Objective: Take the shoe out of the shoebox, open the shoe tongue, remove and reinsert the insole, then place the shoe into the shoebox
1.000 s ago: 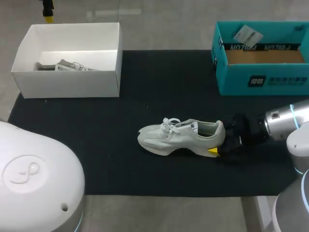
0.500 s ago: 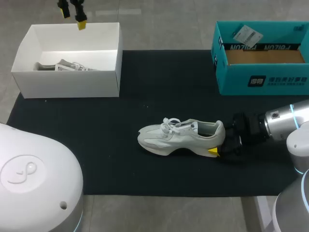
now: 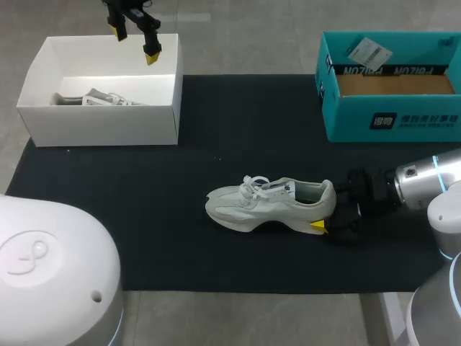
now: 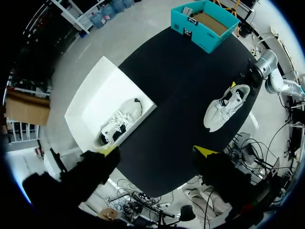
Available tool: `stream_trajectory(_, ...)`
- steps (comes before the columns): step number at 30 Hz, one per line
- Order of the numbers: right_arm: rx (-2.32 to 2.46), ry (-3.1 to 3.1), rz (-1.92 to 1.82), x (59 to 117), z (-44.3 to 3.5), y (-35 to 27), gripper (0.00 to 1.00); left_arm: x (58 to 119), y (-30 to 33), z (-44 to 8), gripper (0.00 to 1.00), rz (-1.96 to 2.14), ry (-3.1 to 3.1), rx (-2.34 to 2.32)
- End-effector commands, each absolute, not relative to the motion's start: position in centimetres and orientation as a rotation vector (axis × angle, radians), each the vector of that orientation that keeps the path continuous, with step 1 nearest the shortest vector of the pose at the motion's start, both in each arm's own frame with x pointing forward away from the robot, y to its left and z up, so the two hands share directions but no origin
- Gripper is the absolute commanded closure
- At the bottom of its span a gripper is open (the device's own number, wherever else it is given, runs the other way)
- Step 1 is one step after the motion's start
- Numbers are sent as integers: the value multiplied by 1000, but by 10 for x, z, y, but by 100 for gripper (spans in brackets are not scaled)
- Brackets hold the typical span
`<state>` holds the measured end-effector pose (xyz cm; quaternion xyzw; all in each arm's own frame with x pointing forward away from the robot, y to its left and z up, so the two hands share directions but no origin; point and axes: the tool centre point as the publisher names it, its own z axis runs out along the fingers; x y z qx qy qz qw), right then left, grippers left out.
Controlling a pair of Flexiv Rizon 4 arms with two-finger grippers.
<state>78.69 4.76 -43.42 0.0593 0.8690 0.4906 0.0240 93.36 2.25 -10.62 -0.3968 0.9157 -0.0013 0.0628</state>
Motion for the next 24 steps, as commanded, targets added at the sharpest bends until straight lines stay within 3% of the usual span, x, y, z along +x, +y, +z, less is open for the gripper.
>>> stream_trajectory(1,186,2690,1514,789,-439,50,100,924,13,-118,0,-26,2728,-1212)
stream_trajectory(11,186,2690,1514,789,-439,50,100,916,-21,-141,0,39,2783,-1255)
stream_trajectory(24,186,2690,1514,789,-439,50,100,916,-21,-141,0,39,2783,-1255)
